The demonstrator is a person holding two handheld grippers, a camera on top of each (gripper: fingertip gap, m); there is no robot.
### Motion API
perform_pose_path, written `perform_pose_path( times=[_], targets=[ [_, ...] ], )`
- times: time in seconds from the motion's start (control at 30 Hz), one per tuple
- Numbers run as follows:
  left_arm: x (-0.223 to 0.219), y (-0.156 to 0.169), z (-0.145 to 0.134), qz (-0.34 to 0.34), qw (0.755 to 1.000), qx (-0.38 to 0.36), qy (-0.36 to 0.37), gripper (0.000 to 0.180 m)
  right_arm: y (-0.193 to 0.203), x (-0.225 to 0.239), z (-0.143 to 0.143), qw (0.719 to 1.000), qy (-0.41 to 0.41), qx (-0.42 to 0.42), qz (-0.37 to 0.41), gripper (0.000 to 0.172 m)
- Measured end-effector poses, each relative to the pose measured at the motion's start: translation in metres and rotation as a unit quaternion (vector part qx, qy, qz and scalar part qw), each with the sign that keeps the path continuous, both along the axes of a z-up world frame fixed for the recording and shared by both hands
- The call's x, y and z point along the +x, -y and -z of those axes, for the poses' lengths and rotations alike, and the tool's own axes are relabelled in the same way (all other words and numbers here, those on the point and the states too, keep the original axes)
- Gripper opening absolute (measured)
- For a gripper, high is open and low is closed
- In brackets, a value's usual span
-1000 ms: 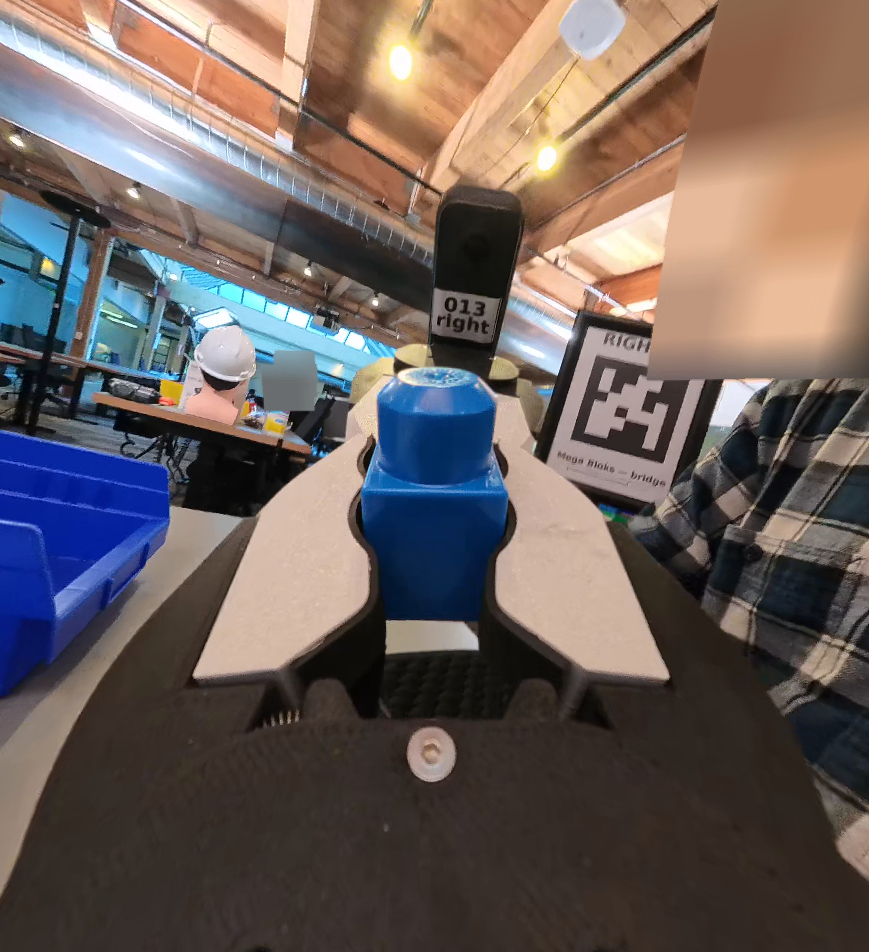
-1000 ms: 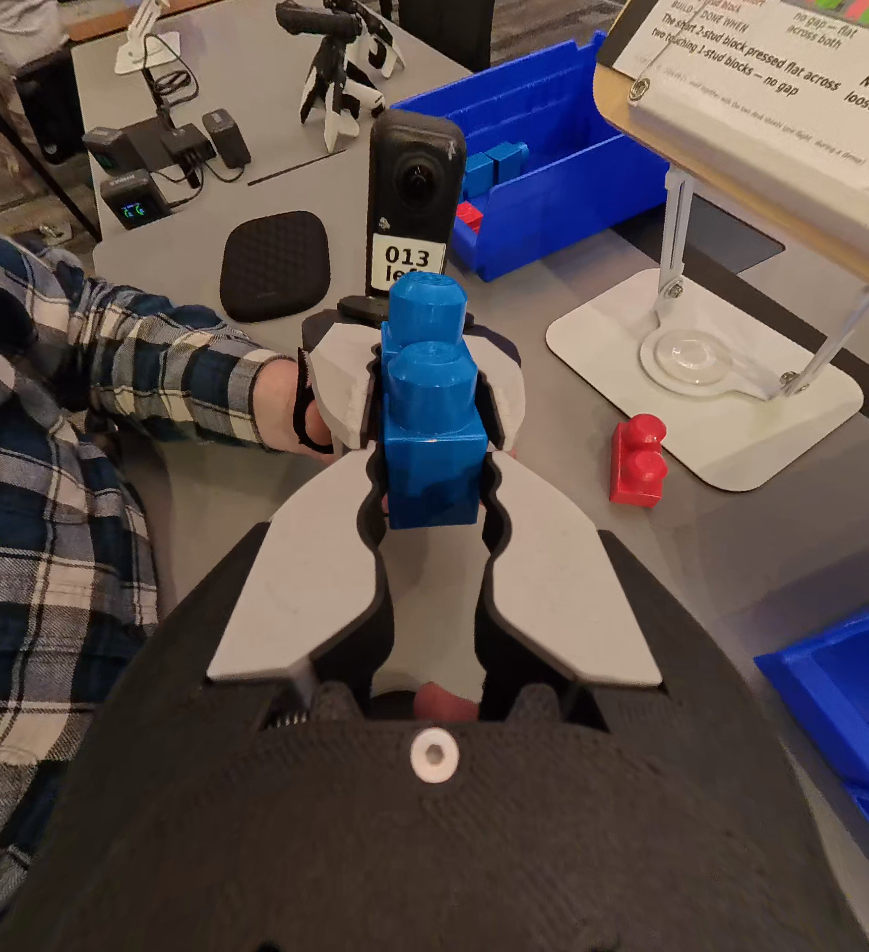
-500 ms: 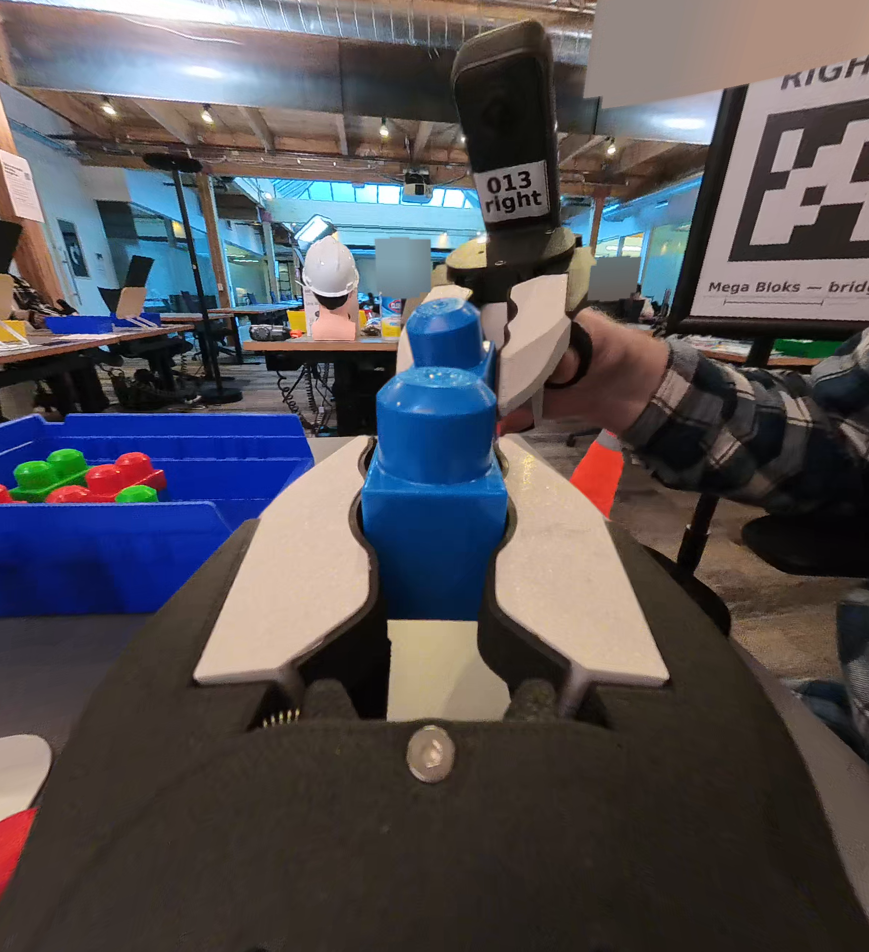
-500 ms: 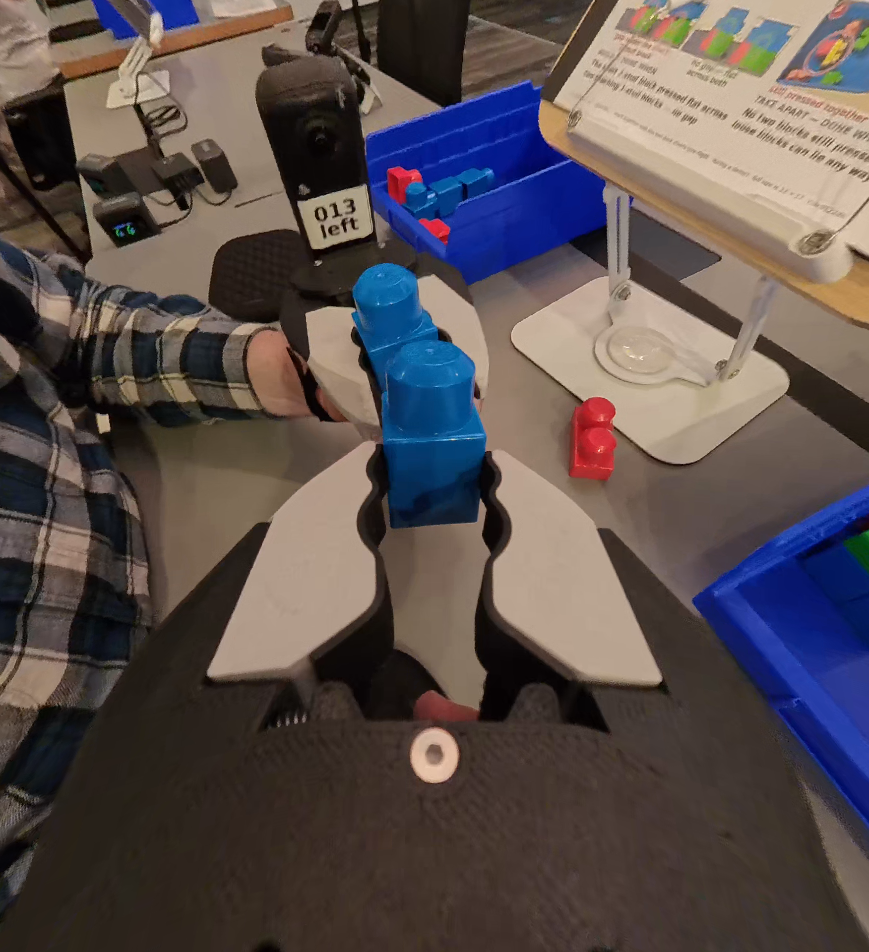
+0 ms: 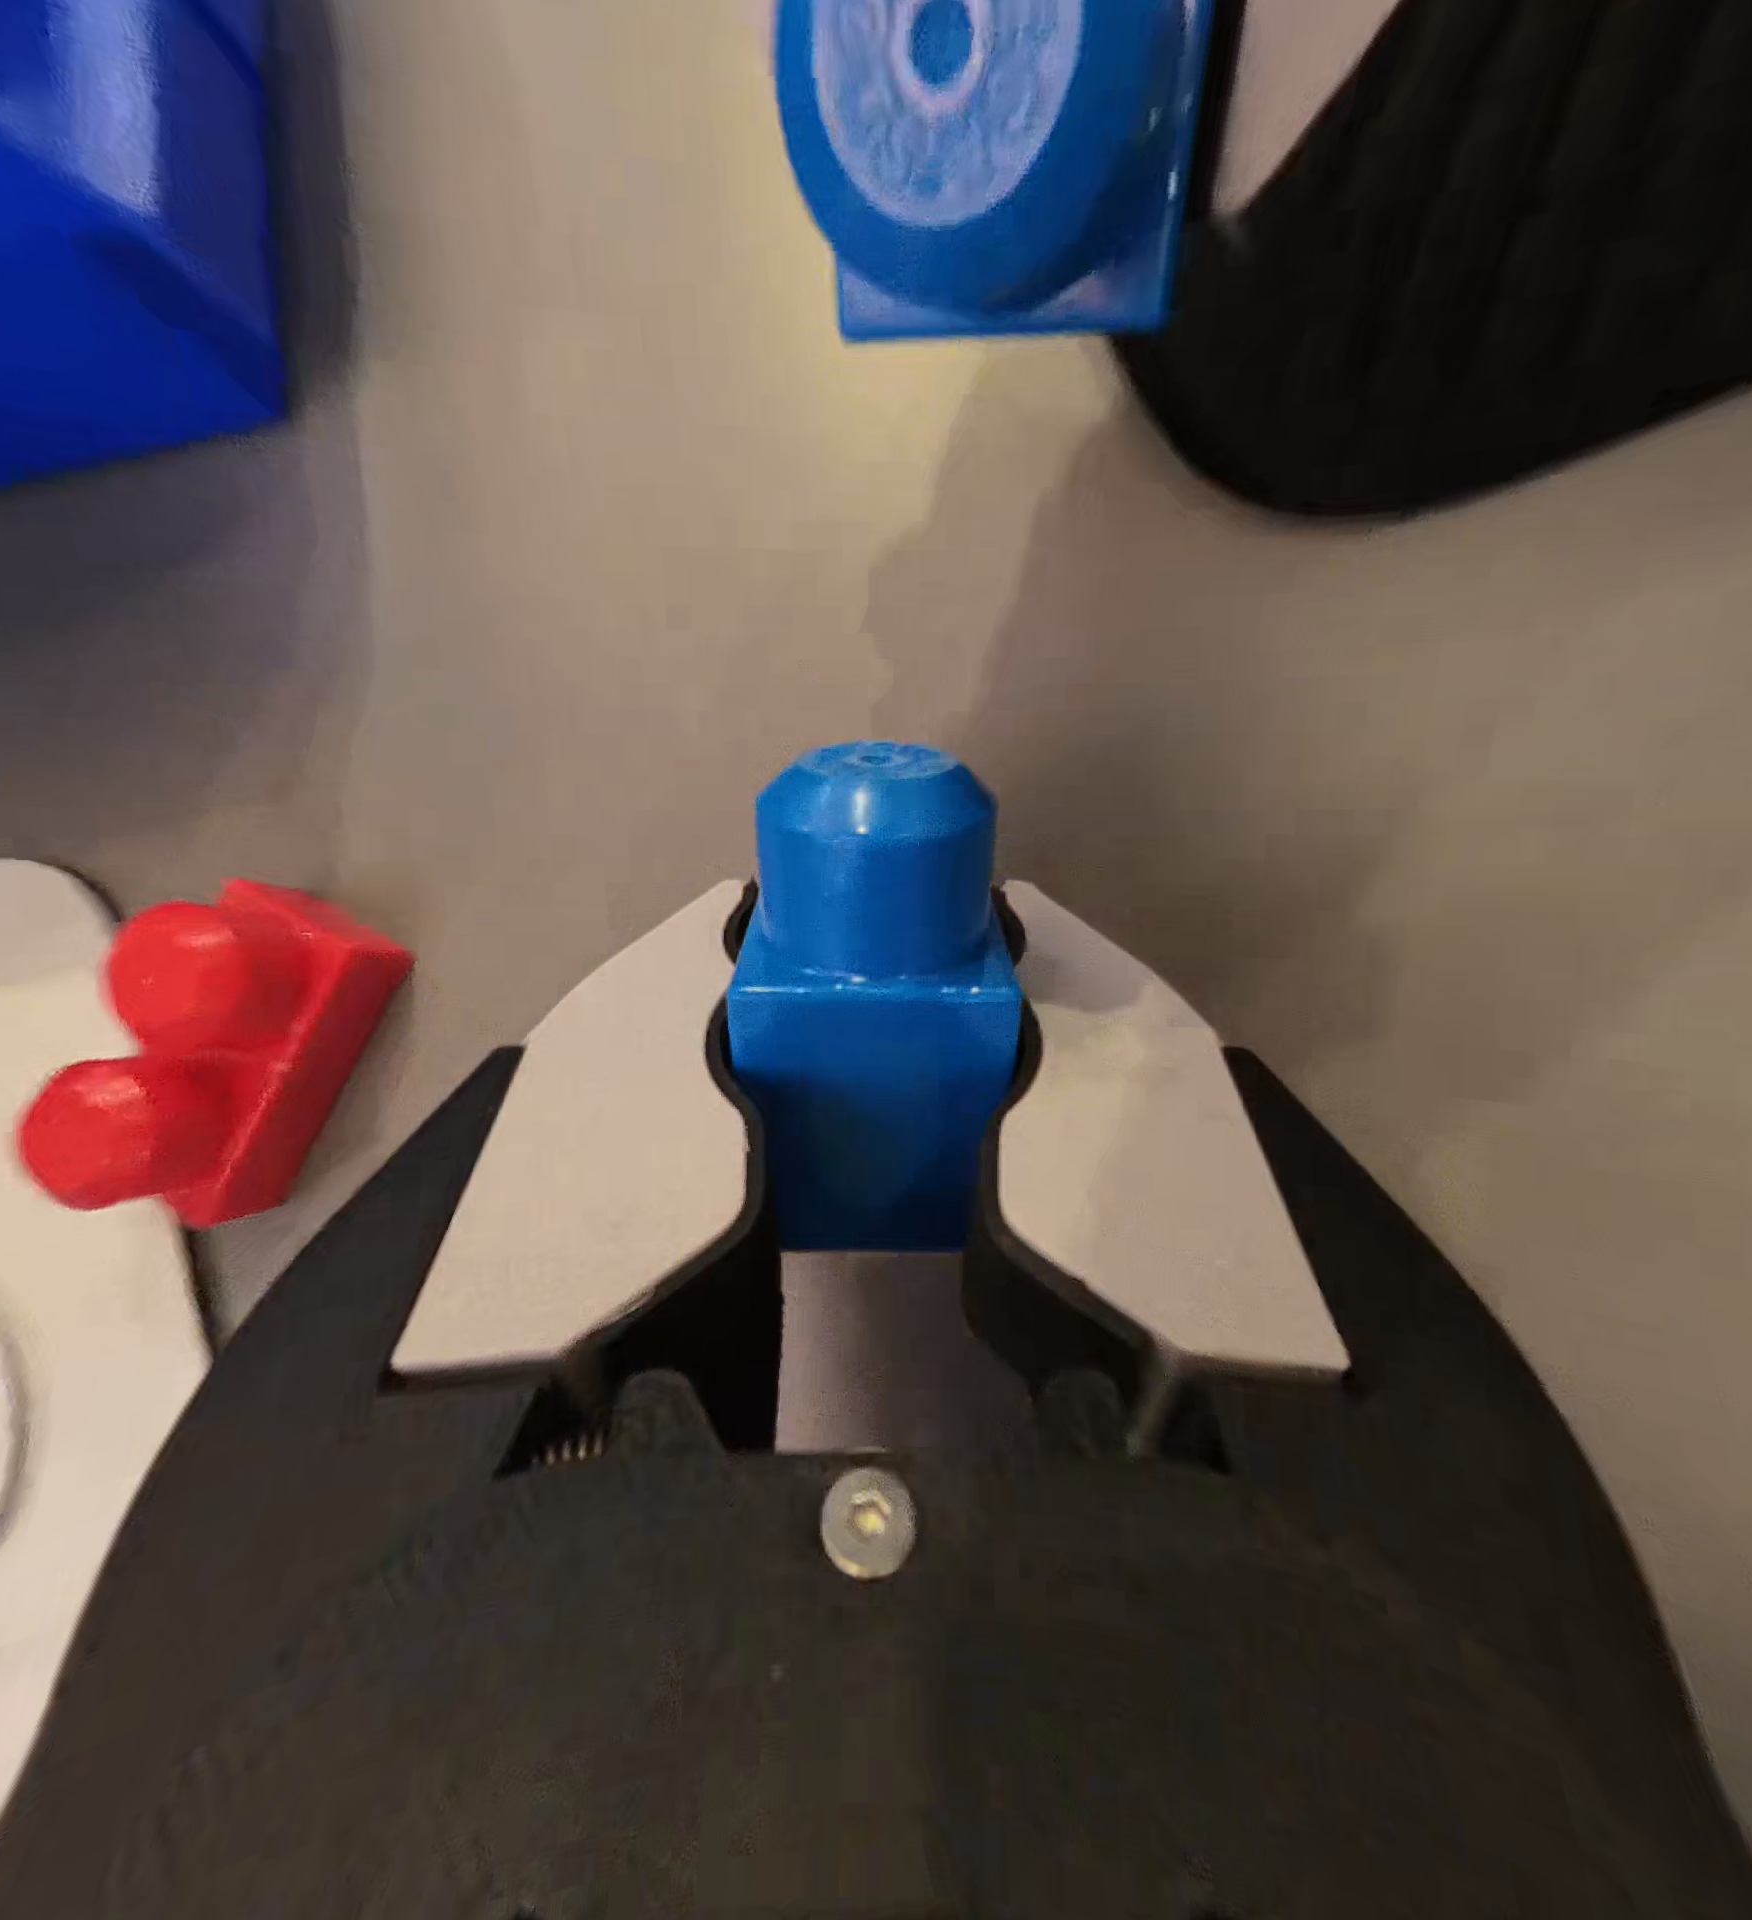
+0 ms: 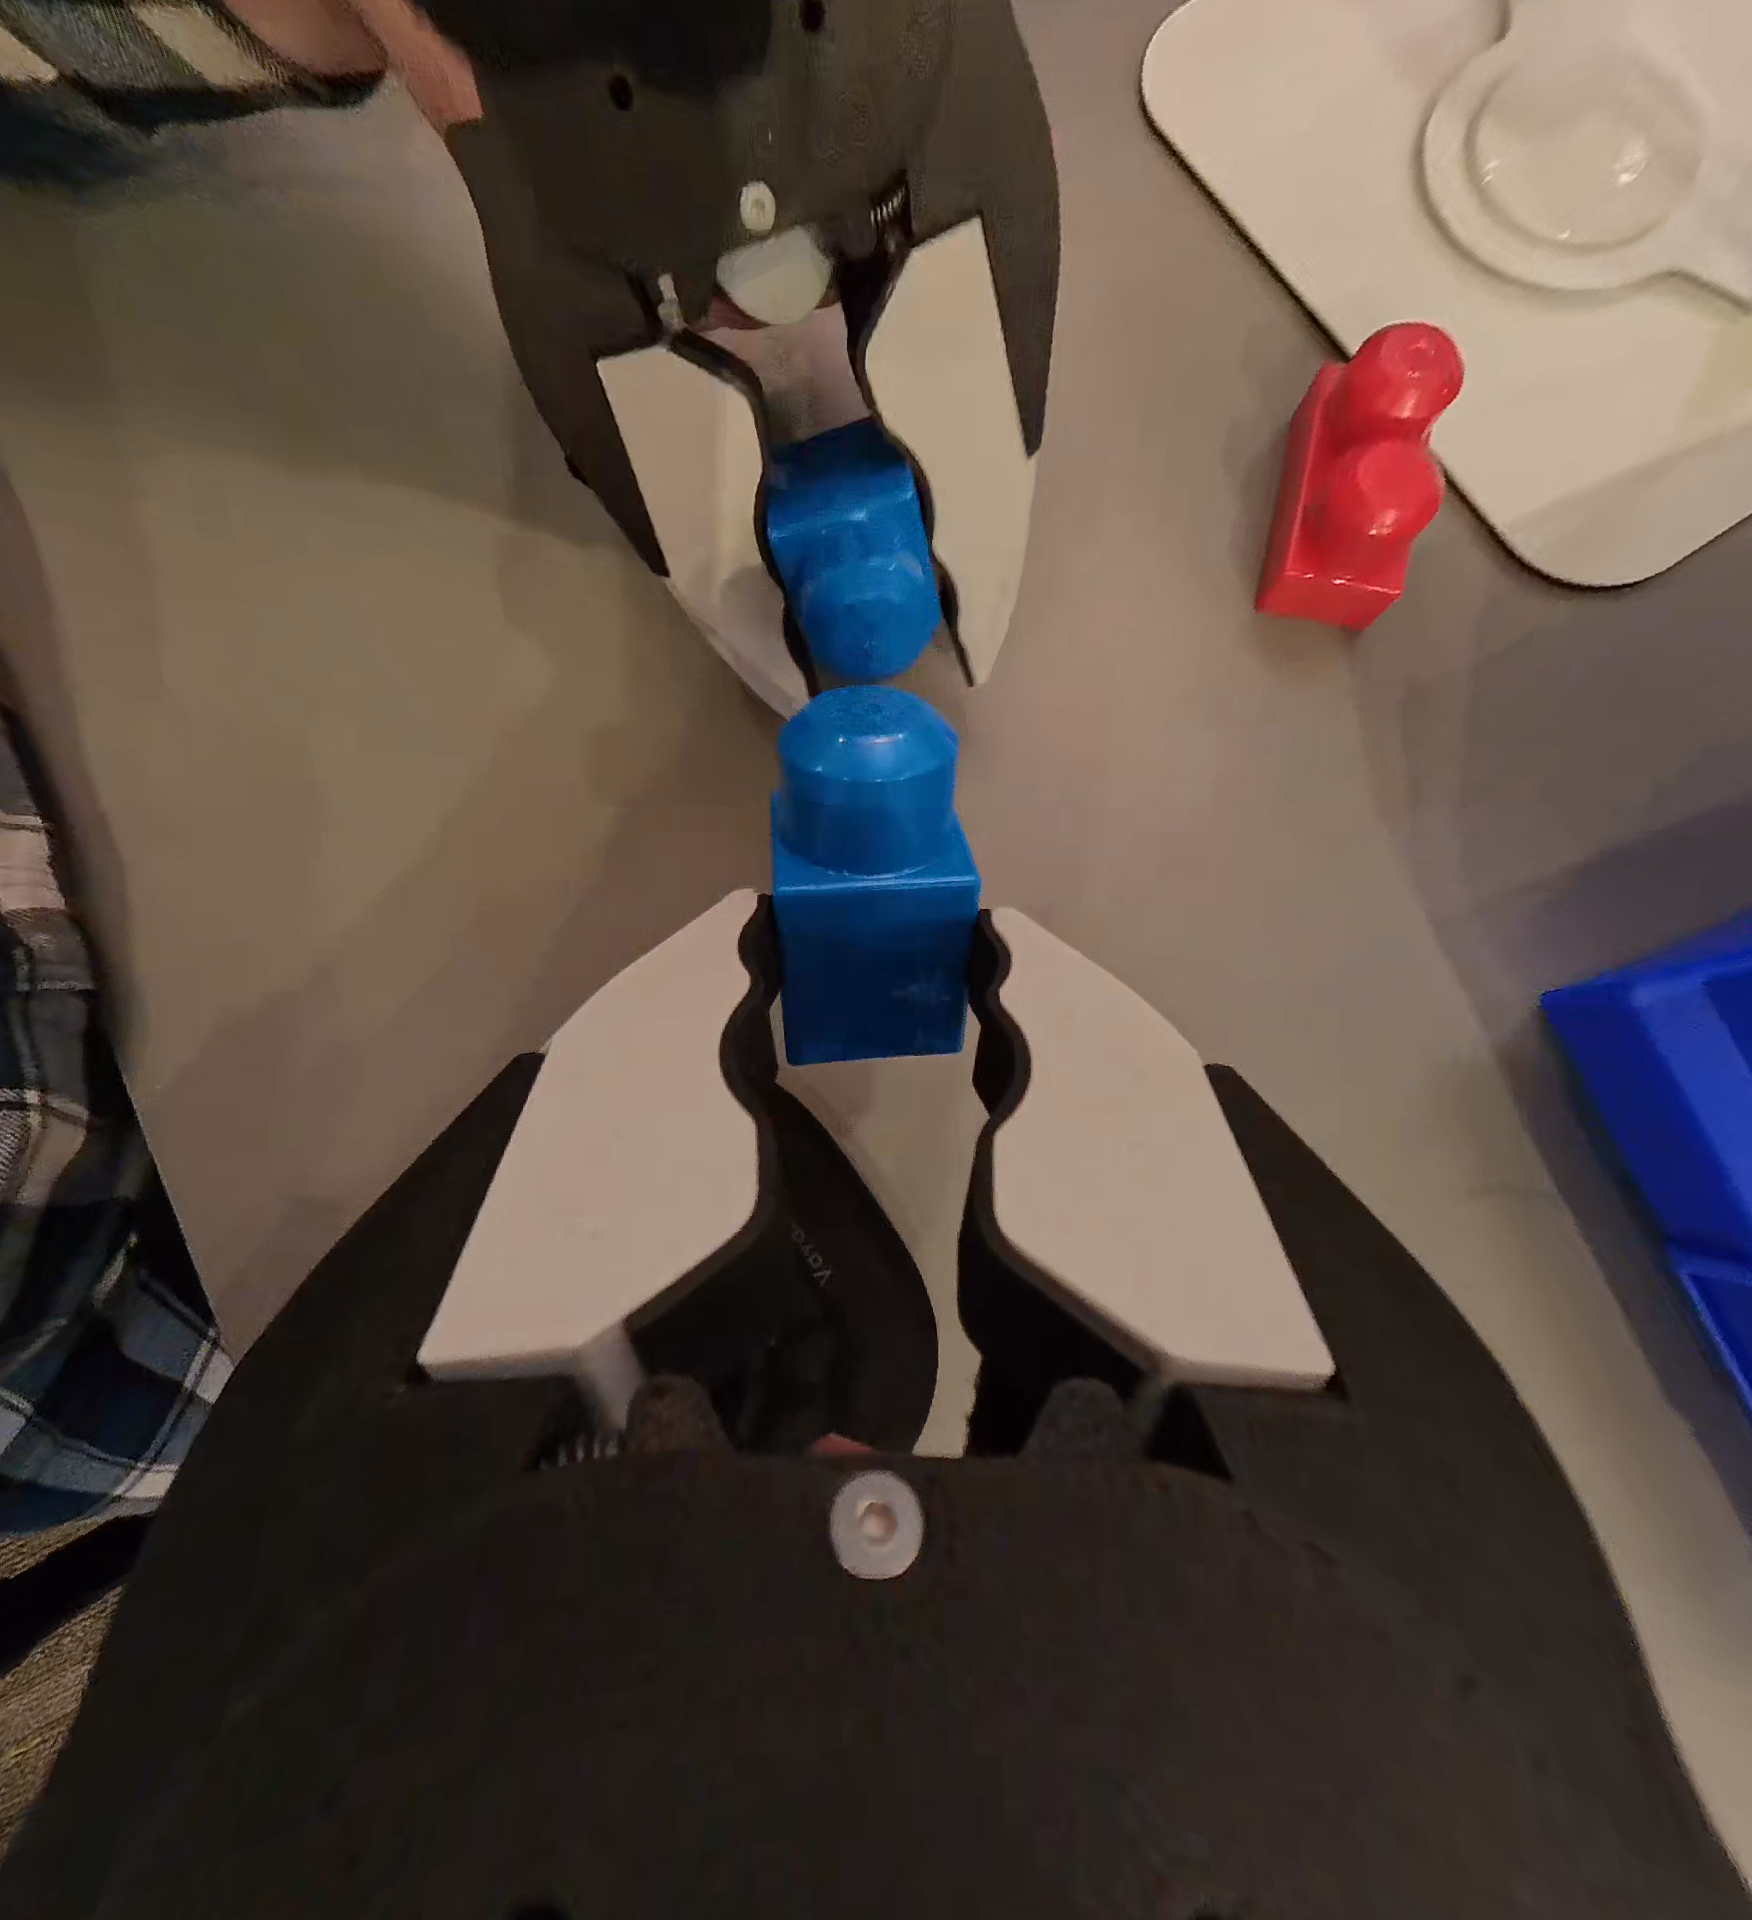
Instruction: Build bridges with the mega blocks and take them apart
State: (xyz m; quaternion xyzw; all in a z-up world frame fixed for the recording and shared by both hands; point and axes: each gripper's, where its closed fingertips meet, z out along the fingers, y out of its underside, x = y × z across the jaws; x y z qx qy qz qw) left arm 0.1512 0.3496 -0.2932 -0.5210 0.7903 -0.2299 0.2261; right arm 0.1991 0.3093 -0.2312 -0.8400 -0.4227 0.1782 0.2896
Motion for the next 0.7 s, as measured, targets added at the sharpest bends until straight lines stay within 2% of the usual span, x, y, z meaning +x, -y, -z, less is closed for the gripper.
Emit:
perform_pose_path(
  times=[0.1, 0.23, 0.4, 0.53, 0.63, 0.7],
  targets=[
    [-0.007, 0.0, 0.017, 0.014, 0.997, 0.027, -0.069, 0.042, -0.001, -0.001, 0.005, 1.0, -0.01, -0.011, -0.001, 0.036],
    [-0.008, 0.011, 0.019, 0.036, 0.992, -0.014, -0.116, 0.041, -0.001, 0.002, 0.012, 1.0, -0.005, -0.02, 0.0, 0.036],
    [-0.007, 0.01, 0.019, 0.042, 0.985, -0.021, -0.167, 0.041, 0.001, 0.005, 0.011, 1.0, -0.02, -0.021, 0.001, 0.036],
    [-0.008, 0.009, 0.02, 0.059, 0.974, 0.019, -0.216, 0.041, 0.002, 0.007, 0.006, 0.999, -0.033, -0.015, 0.007, 0.036],
    [-0.001, 0.012, 0.019, 0.062, 0.981, 0.009, -0.186, 0.04, 0.004, 0.01, 0.004, 0.999, -0.049, -0.018, 0.014, 0.036],
    [0.011, 0.013, 0.012, 0.053, 0.991, -0.002, -0.121, 0.04, 0.005, 0.008, -0.002, 0.995, -0.1, -0.021, 0.021, 0.036]
  ],
)
